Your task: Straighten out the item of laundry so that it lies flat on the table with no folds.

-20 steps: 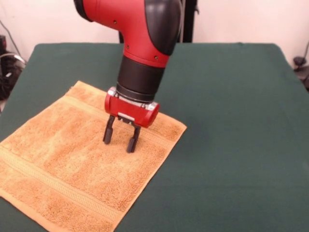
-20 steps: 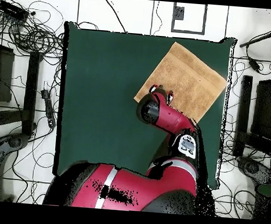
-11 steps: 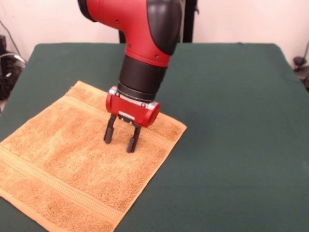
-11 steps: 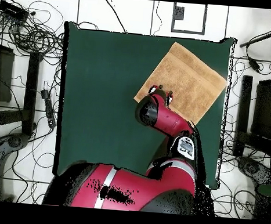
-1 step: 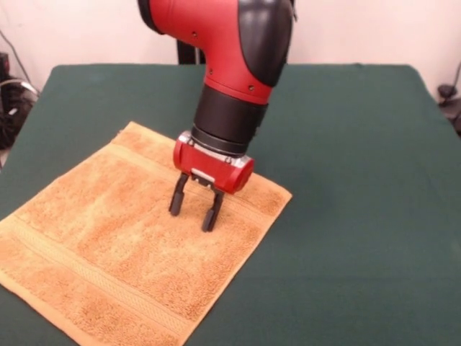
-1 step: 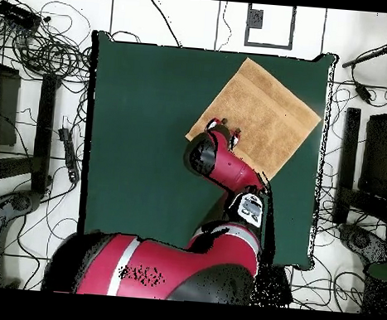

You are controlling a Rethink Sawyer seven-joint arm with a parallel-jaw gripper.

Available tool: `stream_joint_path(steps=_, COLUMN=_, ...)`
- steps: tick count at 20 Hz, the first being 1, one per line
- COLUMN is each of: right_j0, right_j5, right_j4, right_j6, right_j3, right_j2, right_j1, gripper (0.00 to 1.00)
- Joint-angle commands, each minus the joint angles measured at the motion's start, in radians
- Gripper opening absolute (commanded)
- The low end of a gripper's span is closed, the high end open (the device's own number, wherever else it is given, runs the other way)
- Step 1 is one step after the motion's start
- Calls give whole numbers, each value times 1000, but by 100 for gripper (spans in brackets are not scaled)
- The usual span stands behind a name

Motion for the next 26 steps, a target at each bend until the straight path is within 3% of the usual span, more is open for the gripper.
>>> stream_joint_path(steps=1, right_j0=108, right_j5=117, right_j4=103, right_j6=313, right_j3=153, right_j2=216, right_j1=118, gripper=100)
stream_joint_path(steps=8, right_j0=156, right_j5=166, right_j4=171, right_j6=287, right_j3=171, right_j2=194, right_j1=97, gripper=100)
stream_joint_path(steps=26, right_j0=181, right_j5=139, right_j4=160, right_j6=246, right_j3=212, right_j2=223, right_j1=53, gripper=100)
